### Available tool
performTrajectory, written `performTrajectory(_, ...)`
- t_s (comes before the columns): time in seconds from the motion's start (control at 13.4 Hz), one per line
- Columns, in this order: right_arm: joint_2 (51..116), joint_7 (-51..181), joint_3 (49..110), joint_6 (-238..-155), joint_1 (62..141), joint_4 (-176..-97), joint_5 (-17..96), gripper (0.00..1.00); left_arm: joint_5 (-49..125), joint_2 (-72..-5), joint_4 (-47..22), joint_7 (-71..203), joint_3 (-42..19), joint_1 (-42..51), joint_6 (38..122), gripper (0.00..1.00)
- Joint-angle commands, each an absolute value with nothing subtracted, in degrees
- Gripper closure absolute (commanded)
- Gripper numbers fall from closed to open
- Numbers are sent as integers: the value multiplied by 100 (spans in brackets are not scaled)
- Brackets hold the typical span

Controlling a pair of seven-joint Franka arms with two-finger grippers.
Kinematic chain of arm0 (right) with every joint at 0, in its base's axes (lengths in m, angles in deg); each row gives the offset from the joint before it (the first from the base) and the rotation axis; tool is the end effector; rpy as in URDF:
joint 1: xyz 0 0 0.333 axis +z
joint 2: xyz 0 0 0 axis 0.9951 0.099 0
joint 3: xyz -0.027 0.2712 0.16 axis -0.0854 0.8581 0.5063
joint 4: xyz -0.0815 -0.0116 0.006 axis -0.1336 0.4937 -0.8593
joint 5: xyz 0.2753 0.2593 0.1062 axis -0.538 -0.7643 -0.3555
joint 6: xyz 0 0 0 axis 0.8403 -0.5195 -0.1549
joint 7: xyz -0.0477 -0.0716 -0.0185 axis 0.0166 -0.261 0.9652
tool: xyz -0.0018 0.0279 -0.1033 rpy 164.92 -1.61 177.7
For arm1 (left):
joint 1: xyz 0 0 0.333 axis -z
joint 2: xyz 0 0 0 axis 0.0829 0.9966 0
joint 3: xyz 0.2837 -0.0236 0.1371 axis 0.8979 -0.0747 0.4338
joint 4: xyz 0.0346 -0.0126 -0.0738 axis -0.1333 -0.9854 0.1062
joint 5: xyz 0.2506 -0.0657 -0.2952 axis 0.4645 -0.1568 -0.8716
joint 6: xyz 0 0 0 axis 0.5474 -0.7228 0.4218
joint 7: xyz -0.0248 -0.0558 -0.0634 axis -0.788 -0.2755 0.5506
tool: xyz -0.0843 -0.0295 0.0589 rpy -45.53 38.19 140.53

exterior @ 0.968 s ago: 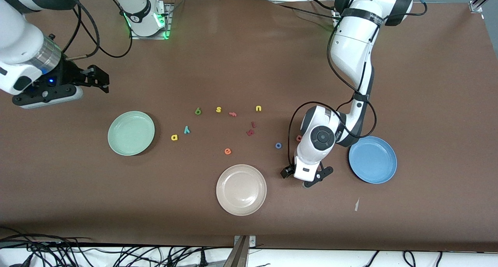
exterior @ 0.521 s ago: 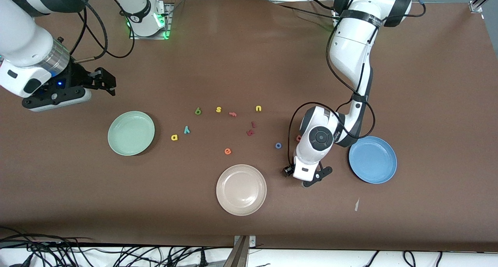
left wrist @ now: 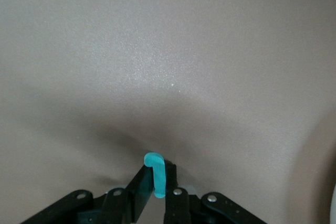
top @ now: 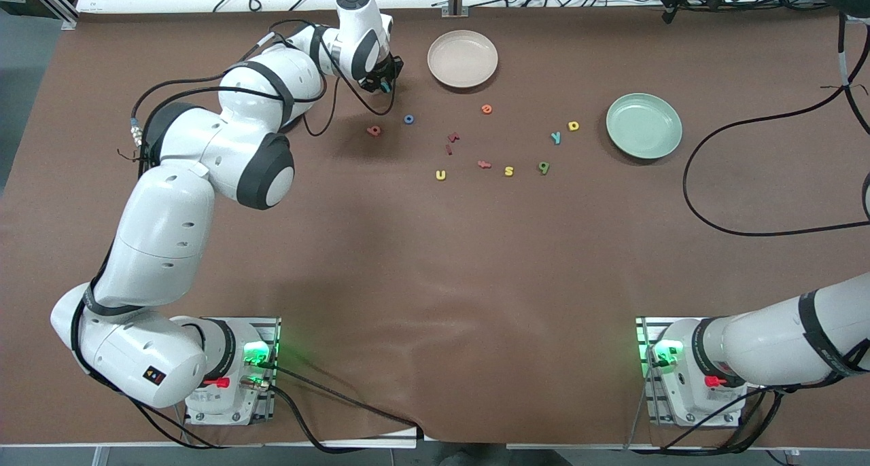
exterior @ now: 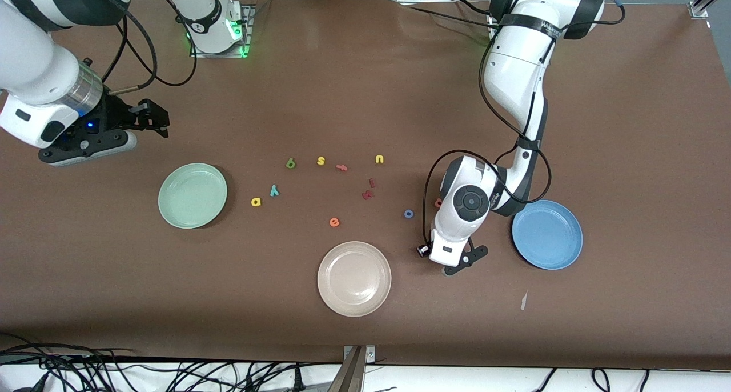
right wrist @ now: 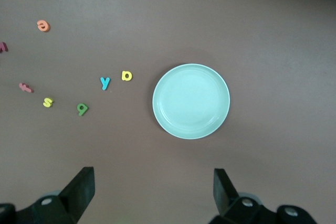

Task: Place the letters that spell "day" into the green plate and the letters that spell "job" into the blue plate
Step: 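Carry the teal 1 into the blue plate and open the left gripper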

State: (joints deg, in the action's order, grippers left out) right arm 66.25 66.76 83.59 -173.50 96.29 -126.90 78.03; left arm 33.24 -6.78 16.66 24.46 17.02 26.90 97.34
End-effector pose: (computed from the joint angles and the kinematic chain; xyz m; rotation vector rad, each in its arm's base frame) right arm 0.5811 0.1043 0.5690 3.0704 0.4710 -0.0923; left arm 0.6957 -0.3179 0.1721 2.9353 0.7965 0.1216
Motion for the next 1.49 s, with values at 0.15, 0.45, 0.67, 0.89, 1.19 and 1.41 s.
performTrajectory(0.15,6626,6818,8070,-16912,9548,-12554,7699,0,3795,-566,1810,2518,1732,2715,9611,100)
performTrajectory(0.45,6670,6818,8087,-16894,9566,-12580,7699,0,3831,-960,1836,3375,1776,2593,8647,100)
performTrajectory(0.67,6846,6826,8087,-16903,9592,-12571,7699,0,3866,-1627,1198,4687,1793,2329,8434,100)
performTrajectory(0.89,7004,6879,8061,-16929,9539,-12563,7708,0,4129,-2349,266,5627,1802,2075,8695,100)
performTrajectory(1.19,7110,6809,8113,-17366,9575,-12798,7647,0,4165,-3044,-1061,7032,1785,1548,9503,100)
performTrajectory(1.41,7110,6625,8148,-18551,9566,-13685,7541,0,4077,-3229,-1599,7754,1741,1125,9760,100)
